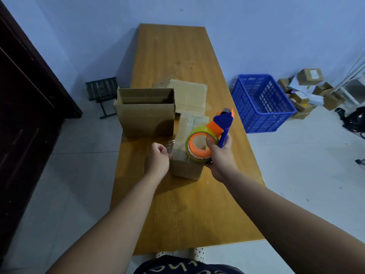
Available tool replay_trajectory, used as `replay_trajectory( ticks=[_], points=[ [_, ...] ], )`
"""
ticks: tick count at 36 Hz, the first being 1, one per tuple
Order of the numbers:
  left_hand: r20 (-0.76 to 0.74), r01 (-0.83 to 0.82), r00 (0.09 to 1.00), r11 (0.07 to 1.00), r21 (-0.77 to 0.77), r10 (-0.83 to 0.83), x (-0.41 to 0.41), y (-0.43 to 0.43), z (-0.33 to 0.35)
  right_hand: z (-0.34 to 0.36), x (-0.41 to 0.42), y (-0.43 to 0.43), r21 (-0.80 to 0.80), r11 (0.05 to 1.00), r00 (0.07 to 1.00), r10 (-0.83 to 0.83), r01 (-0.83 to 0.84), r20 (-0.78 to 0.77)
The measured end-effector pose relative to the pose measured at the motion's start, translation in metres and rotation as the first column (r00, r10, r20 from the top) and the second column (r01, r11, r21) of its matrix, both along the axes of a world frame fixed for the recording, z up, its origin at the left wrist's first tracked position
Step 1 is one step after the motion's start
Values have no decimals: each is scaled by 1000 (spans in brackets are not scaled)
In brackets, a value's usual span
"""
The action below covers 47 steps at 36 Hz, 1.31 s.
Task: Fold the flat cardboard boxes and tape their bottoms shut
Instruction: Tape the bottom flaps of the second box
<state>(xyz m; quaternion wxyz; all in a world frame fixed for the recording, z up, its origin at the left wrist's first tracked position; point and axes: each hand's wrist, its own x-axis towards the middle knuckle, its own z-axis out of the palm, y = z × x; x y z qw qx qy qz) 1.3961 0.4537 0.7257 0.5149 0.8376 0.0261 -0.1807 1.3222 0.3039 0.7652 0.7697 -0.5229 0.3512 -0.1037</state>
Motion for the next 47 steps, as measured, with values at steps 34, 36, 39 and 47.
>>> replay_trajectory(
  ticks=[34,36,39,47],
  points=[
    [37,58,998,998,-8,-58,-7,8,6,-1,-45,-25,-793,532,946,275,-297,-170],
    [40,63,997,998,25,-64,-6,6,7,0,-45,-27,-801,522,948,267,-294,-174],
    [91,74,992,990,123,-86,-4,2,12,-4,-43,-32,-767,568,949,264,-297,-172],
    [81,1,997,993,121,-11,4,0,17,-11,-29,-39,-547,725,903,395,-418,-167]
  ],
)
